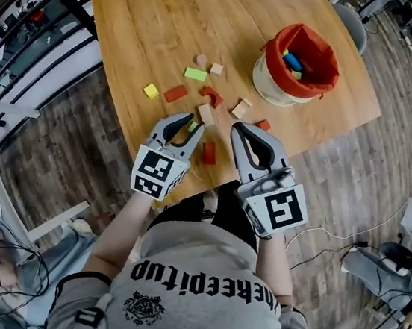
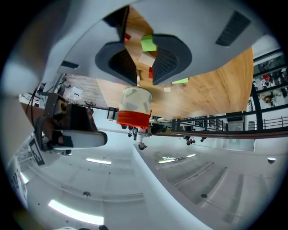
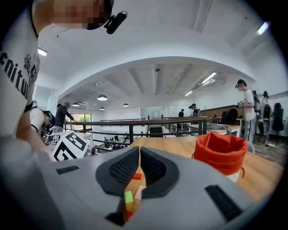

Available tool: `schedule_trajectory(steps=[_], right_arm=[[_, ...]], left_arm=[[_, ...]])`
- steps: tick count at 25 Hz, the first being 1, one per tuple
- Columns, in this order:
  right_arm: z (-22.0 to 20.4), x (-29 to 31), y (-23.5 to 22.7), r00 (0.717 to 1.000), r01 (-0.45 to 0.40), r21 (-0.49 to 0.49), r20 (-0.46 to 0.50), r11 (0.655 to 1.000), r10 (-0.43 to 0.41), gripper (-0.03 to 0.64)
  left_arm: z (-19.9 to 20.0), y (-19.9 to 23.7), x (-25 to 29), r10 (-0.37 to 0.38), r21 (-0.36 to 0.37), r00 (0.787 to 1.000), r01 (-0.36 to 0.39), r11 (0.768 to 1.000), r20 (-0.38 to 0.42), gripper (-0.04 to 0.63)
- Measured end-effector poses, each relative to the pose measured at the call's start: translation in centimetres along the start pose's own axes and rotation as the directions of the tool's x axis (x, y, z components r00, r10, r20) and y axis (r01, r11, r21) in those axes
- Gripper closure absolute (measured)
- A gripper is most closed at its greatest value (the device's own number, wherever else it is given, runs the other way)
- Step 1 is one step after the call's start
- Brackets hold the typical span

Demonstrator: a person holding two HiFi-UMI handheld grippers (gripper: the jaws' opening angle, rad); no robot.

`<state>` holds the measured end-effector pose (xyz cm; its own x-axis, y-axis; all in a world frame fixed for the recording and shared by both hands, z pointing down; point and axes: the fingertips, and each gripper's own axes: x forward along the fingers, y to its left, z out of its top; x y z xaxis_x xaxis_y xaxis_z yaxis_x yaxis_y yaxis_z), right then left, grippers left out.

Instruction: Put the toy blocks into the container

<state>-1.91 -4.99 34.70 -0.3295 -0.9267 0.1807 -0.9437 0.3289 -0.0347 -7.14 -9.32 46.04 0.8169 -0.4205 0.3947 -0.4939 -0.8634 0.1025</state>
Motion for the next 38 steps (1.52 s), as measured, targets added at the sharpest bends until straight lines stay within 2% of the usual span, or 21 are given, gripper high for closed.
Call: schedule_trajectory(steps=[10,19,30,35,38], right_arm=[[-0.5,-0.6,0.0,0.998,0.054,0.002,-0.018,0.999,-0.054,0.606],[-1.0,-0.7,-0.4,0.997,0.077,0.018,-0.031,0.997,-0.077,0.606],[-1.5,-1.0,-0.7,0.996,0.076,0.015,-0.037,0.997,-0.076,0.606],[-1.6,-1.2,-0.8,0.996,0.08,0.016,-0.038,0.997,-0.08,0.606],[-1.5,-1.3,-1.0,0.996,0.085,0.017,-0.039,0.996,-0.085,0.606]], left_arm=[[-4.5,0.4,1.9,0.018,0.006,0.99,-0.017,1.0,-0.143,0.435],[-7.9,0.5,3.2,0.023,-0.001,0.964,-0.024,1.0,-0.265,0.403],[-10.2,0.2,3.9,0.023,0.001,0.945,-0.024,1.0,-0.325,0.397],[-11.0,0.4,4.0,0.036,-0.037,0.938,-0.052,0.998,-0.346,0.399],[-11.1,0.6,4.0,0.048,-0.035,0.936,-0.064,0.997,-0.35,0.437]])
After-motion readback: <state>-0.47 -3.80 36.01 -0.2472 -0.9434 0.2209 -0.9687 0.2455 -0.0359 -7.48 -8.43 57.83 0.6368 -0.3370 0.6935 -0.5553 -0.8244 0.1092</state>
